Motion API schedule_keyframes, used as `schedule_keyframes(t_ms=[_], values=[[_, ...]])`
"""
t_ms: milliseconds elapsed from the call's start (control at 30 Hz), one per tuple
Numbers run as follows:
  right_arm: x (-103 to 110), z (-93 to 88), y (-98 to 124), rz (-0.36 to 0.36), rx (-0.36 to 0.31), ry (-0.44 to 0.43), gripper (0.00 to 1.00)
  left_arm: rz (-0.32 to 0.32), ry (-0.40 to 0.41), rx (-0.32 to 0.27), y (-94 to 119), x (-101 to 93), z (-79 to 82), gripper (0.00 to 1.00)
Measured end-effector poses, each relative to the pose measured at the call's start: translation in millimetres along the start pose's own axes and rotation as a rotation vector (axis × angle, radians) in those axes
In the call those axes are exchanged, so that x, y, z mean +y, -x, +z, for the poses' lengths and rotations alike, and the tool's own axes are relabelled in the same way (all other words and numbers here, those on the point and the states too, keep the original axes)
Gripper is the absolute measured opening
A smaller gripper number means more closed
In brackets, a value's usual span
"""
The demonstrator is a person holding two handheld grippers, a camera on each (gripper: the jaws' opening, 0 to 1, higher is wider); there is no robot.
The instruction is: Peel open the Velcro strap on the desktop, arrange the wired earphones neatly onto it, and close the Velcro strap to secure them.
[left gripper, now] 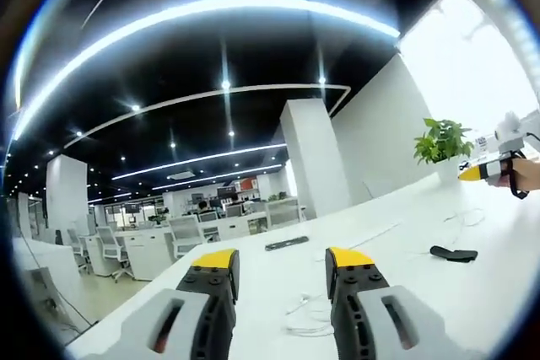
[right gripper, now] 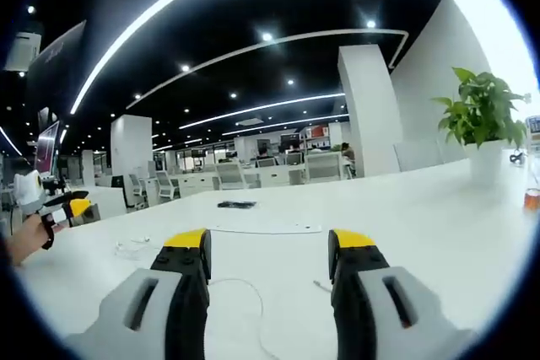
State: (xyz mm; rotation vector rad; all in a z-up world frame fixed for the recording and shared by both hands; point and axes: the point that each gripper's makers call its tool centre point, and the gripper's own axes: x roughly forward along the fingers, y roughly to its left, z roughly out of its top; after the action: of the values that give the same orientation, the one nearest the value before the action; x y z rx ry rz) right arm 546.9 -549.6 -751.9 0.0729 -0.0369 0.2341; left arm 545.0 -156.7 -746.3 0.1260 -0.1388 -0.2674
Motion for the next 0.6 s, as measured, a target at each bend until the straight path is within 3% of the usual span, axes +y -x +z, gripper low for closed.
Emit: schedule_keyframes(t_ms=[600], values=[[-0.1,-3.5,-2.0,-0.011,0.018,0.02,0.57,-0.001,-0.001,0.023,-1.0,-2.2,-6.0,0.44]])
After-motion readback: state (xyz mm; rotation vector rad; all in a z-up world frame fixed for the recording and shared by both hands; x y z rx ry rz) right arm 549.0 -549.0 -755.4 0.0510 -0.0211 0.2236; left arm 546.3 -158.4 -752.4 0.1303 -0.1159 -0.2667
